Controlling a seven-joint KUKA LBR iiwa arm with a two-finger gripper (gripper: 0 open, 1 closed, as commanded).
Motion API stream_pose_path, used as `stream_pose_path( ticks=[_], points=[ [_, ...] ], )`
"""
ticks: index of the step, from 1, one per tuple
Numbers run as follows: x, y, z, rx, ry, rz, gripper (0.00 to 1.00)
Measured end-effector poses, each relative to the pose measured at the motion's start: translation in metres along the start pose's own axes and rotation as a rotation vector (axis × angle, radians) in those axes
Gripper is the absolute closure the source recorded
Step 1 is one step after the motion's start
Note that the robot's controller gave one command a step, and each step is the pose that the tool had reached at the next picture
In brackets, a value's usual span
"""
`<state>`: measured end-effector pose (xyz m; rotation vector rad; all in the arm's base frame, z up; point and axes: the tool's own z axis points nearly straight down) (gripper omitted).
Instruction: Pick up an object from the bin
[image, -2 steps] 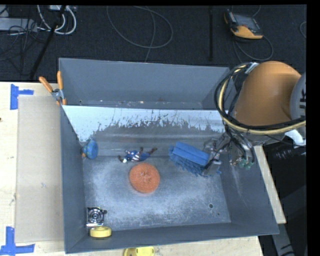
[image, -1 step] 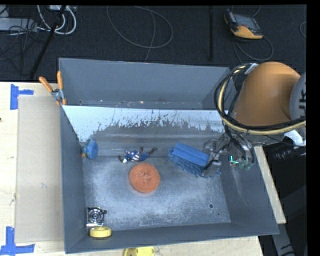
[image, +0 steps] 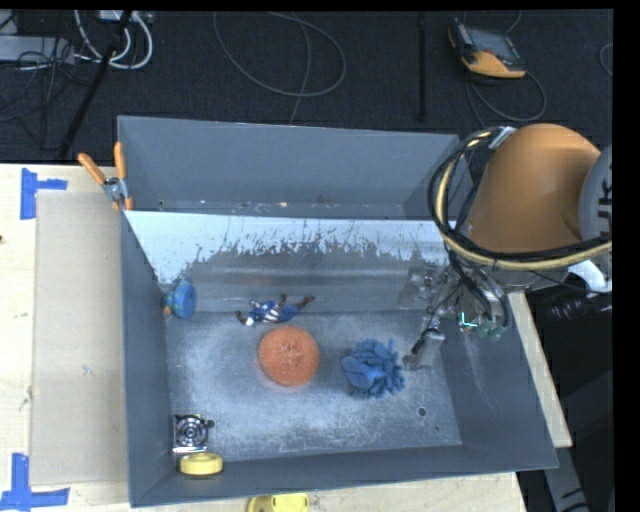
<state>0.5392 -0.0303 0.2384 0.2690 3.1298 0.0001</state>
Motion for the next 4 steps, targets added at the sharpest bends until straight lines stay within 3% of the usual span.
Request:
stream_pose_path(
  ticks=[1,2,3,4],
  points=[
    [-0.031,0.014,0.031,-0.001,-0.009,-0.025,0.0],
    [0.001,0.023,0.064,0.0,-0.001,0.004,0.0],
    [0.025,0.036,0.118,-0.001,-0.003,-0.057,0.0],
    [0.007,0.063,0.167,0.0,0.007,0.007,1.0]
  ],
)
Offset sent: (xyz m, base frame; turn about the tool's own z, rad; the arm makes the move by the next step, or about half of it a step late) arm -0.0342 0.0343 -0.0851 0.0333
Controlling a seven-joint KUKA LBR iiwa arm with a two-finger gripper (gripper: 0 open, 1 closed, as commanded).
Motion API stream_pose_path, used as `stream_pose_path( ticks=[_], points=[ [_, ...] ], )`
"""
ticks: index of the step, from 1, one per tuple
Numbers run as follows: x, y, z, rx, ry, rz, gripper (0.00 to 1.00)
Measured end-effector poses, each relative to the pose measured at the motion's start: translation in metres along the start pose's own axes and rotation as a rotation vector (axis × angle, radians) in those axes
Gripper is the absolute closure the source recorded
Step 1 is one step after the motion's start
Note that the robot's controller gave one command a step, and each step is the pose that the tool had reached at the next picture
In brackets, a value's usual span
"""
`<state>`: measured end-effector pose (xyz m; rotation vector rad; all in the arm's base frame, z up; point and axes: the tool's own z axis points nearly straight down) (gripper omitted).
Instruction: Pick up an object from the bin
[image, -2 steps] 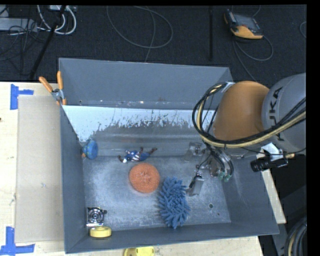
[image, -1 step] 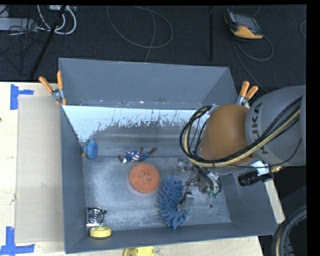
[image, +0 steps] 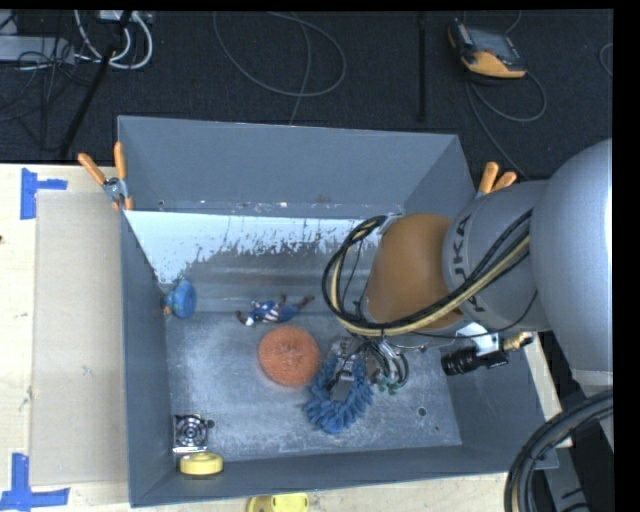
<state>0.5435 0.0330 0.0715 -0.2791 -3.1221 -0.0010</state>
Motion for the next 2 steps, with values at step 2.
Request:
stream_pose_path(
  ticks=[2],
  points=[
    [0.007,-0.024,-0.001,-0.006,-0.011,-0.023,1.0]
  ],
)
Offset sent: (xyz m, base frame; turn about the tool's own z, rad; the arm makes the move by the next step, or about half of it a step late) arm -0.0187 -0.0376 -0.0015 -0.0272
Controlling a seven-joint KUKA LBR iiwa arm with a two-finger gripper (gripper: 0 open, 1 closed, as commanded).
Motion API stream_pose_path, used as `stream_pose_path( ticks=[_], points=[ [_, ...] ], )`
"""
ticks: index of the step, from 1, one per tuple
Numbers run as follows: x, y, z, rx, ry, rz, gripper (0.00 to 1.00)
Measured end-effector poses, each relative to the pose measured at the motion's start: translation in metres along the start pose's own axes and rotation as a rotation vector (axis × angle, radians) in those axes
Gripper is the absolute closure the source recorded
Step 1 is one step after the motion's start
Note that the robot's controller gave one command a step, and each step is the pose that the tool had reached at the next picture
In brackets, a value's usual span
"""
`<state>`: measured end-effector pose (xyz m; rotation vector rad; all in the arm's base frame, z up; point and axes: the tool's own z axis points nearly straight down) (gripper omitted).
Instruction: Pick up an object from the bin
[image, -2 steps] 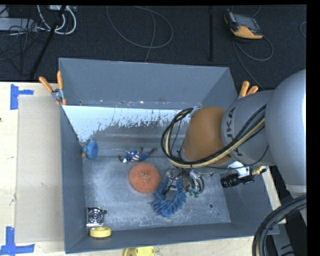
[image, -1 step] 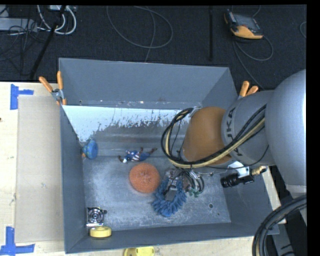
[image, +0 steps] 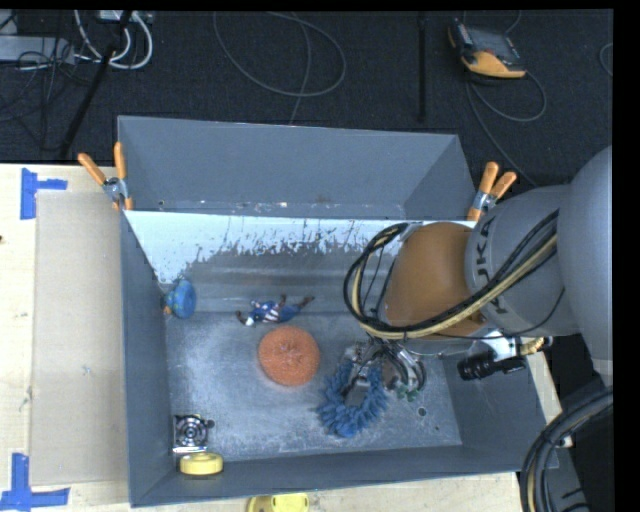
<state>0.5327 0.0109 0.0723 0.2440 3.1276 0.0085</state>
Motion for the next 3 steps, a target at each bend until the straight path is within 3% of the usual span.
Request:
stream_pose_path(
  ticks=[1,2,3],
  points=[
    [-0.019,0.009,0.001,0.011,0.01,0.032,1.0],
    [-0.061,0.016,0.0,0.003,0.009,0.061,1.0],
    [-0.044,0.009,-0.049,0.007,0.011,0.06,1.0]
  ],
)
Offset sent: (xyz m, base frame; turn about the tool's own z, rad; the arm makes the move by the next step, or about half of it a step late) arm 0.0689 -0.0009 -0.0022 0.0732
